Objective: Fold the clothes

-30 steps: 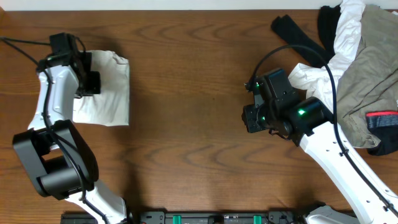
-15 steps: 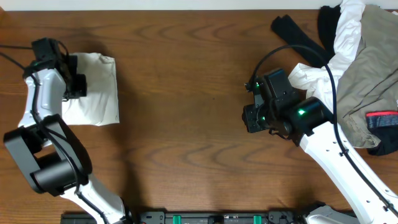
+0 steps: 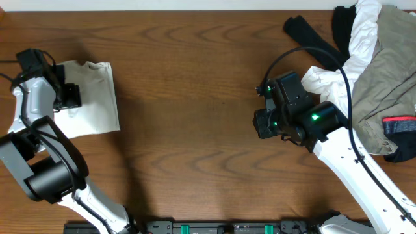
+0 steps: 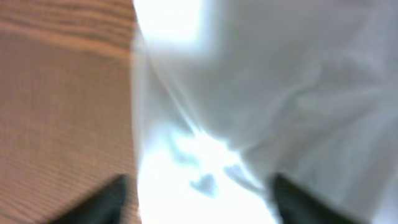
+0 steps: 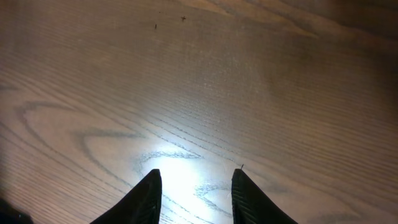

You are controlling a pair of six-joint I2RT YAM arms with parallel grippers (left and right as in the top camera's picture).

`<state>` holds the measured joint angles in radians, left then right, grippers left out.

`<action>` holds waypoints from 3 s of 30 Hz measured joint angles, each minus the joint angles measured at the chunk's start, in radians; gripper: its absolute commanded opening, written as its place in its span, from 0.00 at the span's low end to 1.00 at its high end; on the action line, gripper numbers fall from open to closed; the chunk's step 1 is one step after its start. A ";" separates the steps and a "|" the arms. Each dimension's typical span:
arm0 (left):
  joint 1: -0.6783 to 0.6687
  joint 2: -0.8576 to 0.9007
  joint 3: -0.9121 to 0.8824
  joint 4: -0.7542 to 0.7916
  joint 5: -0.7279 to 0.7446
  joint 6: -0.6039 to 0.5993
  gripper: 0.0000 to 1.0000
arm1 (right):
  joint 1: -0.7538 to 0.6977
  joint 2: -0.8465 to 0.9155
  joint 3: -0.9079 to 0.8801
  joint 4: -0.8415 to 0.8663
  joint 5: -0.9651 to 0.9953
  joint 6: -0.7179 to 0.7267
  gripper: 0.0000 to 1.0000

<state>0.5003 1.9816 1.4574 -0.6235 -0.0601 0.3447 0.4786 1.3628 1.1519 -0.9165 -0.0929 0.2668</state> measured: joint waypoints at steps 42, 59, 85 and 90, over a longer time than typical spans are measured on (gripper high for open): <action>-0.163 -0.316 0.002 -0.392 0.927 -0.341 0.06 | -0.001 0.000 0.000 0.118 0.007 -0.011 0.75; -0.169 -0.333 0.002 -0.470 1.073 -0.922 0.06 | -0.001 0.000 0.000 0.101 0.007 0.004 0.74; -0.300 -0.333 0.002 -0.471 1.047 -0.808 0.06 | -0.006 0.000 0.000 0.231 0.008 0.030 0.01; -0.300 -0.333 0.002 -0.472 1.047 -0.803 0.06 | -0.006 0.000 0.000 0.231 0.008 0.069 0.01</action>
<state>0.2001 1.6489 1.4590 -1.0950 0.9867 -0.4583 0.4721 1.3628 1.1519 -0.6853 -0.0853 0.3359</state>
